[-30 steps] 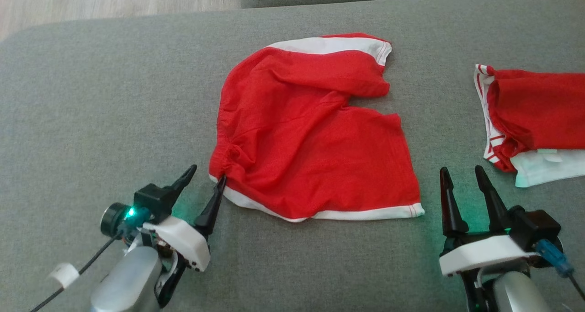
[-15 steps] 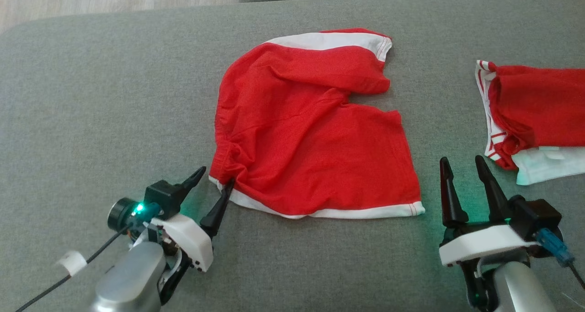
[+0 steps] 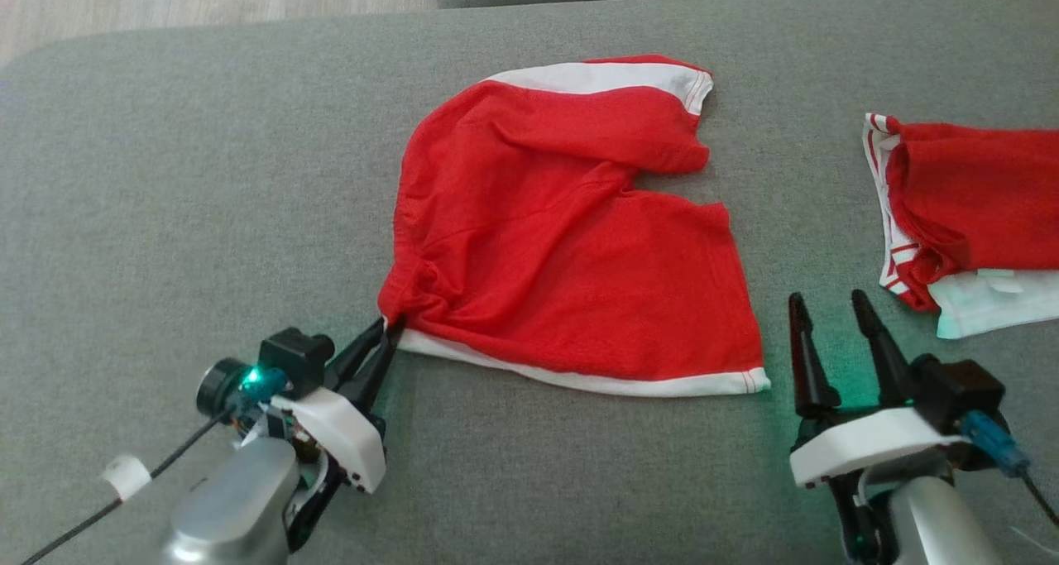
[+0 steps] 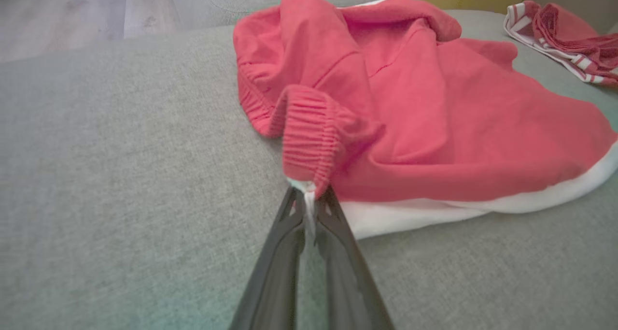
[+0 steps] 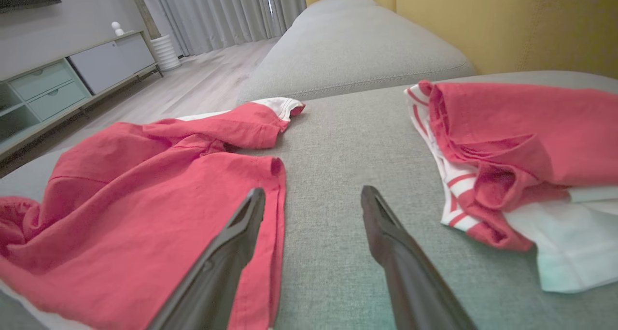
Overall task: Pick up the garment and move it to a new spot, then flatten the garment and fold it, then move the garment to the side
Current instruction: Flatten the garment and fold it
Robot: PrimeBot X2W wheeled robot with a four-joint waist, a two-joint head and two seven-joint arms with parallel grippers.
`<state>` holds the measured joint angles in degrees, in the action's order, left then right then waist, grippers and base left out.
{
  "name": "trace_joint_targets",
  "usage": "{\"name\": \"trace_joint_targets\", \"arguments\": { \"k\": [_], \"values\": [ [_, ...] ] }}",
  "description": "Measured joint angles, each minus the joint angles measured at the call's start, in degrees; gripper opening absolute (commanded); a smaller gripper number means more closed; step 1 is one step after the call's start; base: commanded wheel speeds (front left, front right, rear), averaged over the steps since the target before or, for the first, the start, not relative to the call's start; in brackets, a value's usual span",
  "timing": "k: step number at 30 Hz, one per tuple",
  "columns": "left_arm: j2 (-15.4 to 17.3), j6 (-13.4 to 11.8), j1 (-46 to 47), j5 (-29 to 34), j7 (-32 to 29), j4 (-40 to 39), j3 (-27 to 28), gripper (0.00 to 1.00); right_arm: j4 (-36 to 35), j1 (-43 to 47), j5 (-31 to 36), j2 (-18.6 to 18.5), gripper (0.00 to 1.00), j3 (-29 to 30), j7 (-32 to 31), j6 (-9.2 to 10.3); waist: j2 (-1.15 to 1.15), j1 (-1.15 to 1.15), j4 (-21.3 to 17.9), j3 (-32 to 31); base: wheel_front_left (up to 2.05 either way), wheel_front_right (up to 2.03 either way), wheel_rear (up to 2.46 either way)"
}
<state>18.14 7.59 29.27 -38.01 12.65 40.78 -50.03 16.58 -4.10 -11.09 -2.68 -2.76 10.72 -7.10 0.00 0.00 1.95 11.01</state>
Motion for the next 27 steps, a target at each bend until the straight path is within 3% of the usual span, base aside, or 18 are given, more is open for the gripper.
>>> {"name": "trace_joint_targets", "arguments": {
  "k": [8,17,27],
  "values": [
    [0.43,-0.03,0.66,0.0,1.11,-0.34,0.18,0.0,0.62,1.16,1.26,0.05,1.0,-3.31,-3.01,0.0,0.0,0.0,0.13,-0.77,0.0,0.0,0.0],
    [-0.54,-3.08,-0.82,0.01,1.55,-2.29,1.0,0.0,4.15,3.73,4.15,-0.16,1.0,-6.54,-7.23,0.0,0.0,0.0,0.7,-2.13,0.0,0.0,0.0],
    [-0.69,-4.07,-1.44,0.02,1.55,-3.9,1.27,0.0,5.46,3.65,4.17,-0.65,1.0,-7.67,-9.32,0.0,0.0,0.0,1.58,-2.35,0.0,0.0,0.0]
  ]
}}
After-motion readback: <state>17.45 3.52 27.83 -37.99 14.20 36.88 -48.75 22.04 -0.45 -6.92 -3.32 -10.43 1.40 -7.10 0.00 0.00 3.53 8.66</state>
